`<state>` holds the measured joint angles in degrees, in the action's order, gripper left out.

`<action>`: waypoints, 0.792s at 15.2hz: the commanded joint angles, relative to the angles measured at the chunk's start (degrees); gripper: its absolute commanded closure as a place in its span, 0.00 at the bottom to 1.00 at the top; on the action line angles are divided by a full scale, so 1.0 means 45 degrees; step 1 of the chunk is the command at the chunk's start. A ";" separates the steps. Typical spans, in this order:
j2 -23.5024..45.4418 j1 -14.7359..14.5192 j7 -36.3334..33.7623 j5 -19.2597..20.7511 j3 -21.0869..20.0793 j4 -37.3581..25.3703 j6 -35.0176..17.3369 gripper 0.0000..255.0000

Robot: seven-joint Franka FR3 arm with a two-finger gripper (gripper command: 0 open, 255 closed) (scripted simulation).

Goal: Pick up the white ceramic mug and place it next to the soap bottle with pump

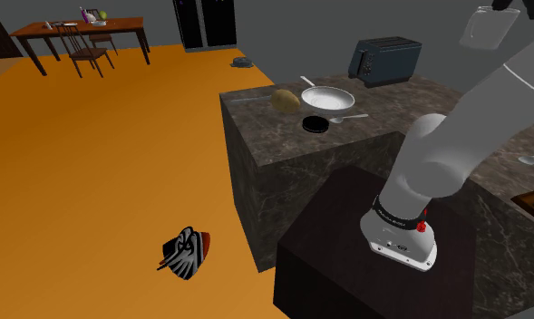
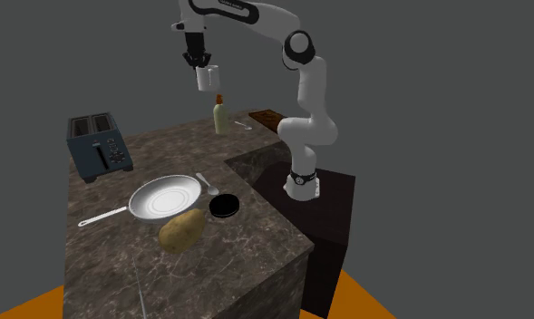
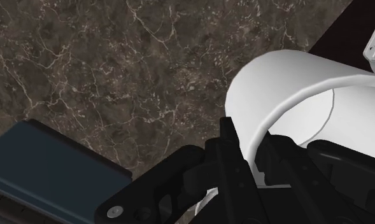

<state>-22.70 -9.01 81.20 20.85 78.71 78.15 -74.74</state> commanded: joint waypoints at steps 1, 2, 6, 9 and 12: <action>-0.0034 -0.1973 0.0577 0.0202 0.2223 -0.1138 0.0181 1.00; -0.0328 -0.3028 0.0718 0.0534 0.3132 -0.1830 0.0414 1.00; -0.1340 -0.4866 0.0984 0.1576 0.4488 -0.3140 0.0728 1.00; -0.1190 -0.3973 0.0942 0.1337 0.4068 -0.2034 0.0000 1.00; -0.1094 -0.3217 0.0905 0.1176 0.3701 -0.1059 -0.0669 1.00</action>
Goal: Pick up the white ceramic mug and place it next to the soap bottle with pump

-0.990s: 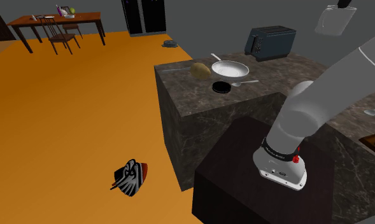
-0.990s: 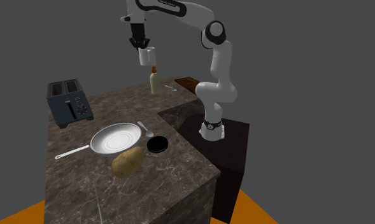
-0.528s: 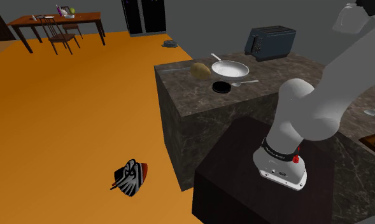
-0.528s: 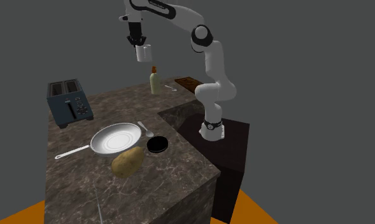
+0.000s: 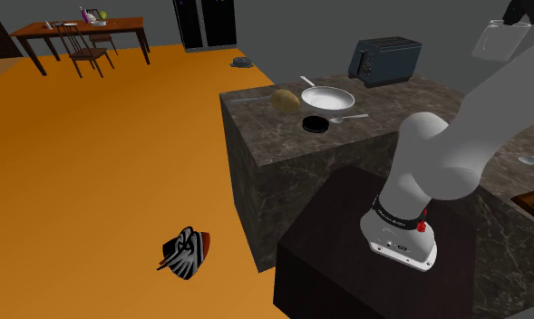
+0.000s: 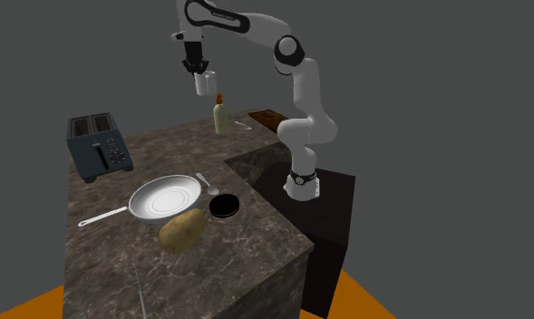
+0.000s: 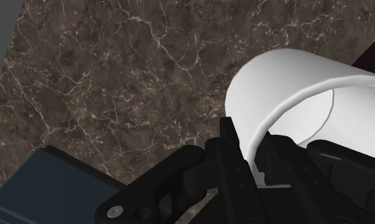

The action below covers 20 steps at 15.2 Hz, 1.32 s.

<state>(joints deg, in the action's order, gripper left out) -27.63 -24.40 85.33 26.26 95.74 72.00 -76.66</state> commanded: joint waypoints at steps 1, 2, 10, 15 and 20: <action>0.0023 0.0428 -0.0025 -0.0064 -0.0195 0.0610 -0.0453 1.00; 0.0040 0.0642 -0.0038 -0.0097 -0.0301 0.0902 -0.0661 1.00; 0.0032 0.1974 -0.0174 -0.0162 -0.0945 0.2945 -0.2183 1.00; -0.0063 0.2511 -0.0287 -0.0077 -0.1152 0.4018 -0.3044 1.00; -0.0196 0.2860 -0.0416 0.0073 -0.1210 0.4970 -0.3859 1.00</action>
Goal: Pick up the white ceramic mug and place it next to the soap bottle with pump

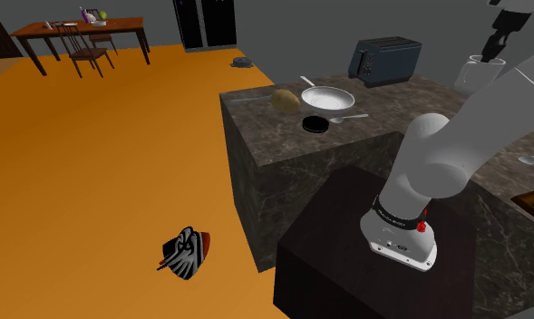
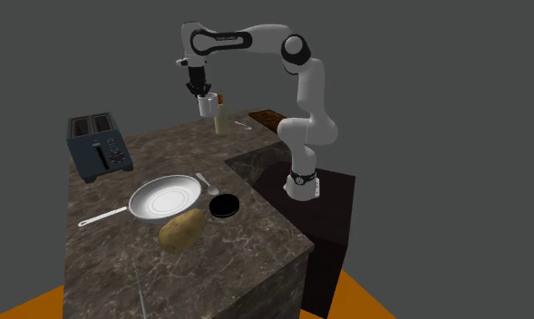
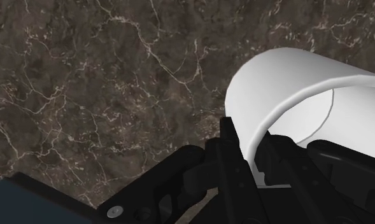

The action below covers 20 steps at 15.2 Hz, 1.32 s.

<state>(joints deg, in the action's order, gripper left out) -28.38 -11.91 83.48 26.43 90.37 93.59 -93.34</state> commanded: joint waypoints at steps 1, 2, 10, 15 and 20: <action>-0.0059 0.0135 -0.0033 0.0070 -0.0009 0.0350 -0.0312 1.00; -0.0089 0.0179 -0.0061 0.0108 0.0002 0.0523 -0.0469 1.00; -0.0358 0.0325 -0.0299 0.0471 0.0277 0.1776 -0.1684 1.00; -0.0545 0.0257 -0.0462 0.0746 0.0599 0.2446 -0.2411 1.00; -0.0750 0.0087 -0.0640 0.1061 0.1019 0.3036 -0.3113 1.00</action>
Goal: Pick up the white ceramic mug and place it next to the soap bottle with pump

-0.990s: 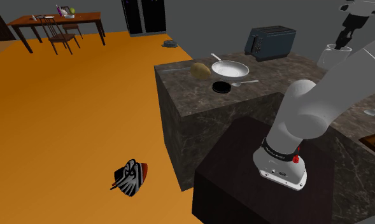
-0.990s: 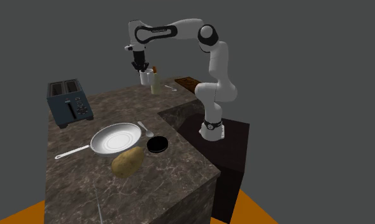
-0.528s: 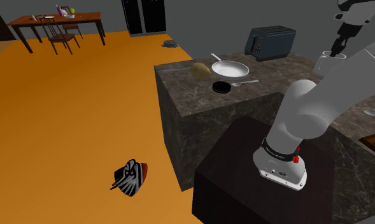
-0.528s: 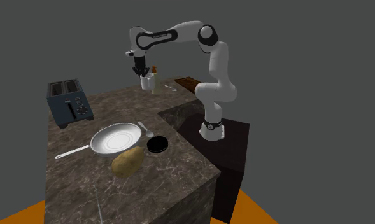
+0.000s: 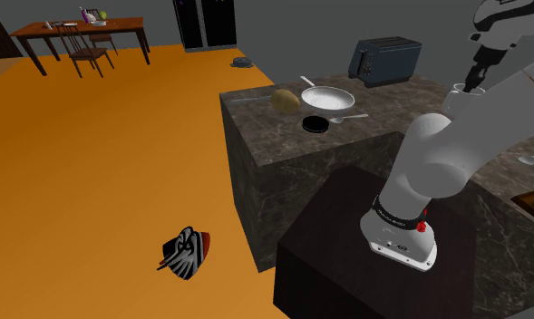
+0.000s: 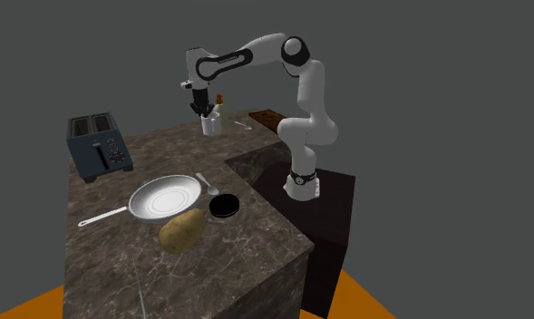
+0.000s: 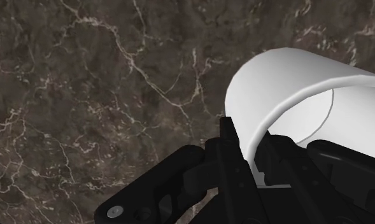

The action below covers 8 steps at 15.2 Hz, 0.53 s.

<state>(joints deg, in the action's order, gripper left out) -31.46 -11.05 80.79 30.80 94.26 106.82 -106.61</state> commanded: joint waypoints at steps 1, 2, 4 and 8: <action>-0.0109 -0.0149 -0.0079 0.0159 0.0249 0.0205 -0.0301 1.00; -0.0154 -0.0197 -0.0118 0.0228 0.0346 0.0310 -0.0438 1.00; -0.0248 -0.0303 -0.0197 0.0373 0.0549 0.0511 -0.0707 1.00; -0.0447 -0.0550 -0.0363 0.0681 0.0990 0.0878 -0.1235 1.00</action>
<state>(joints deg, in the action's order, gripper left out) -33.27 -13.28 79.37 33.51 98.27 110.31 -111.53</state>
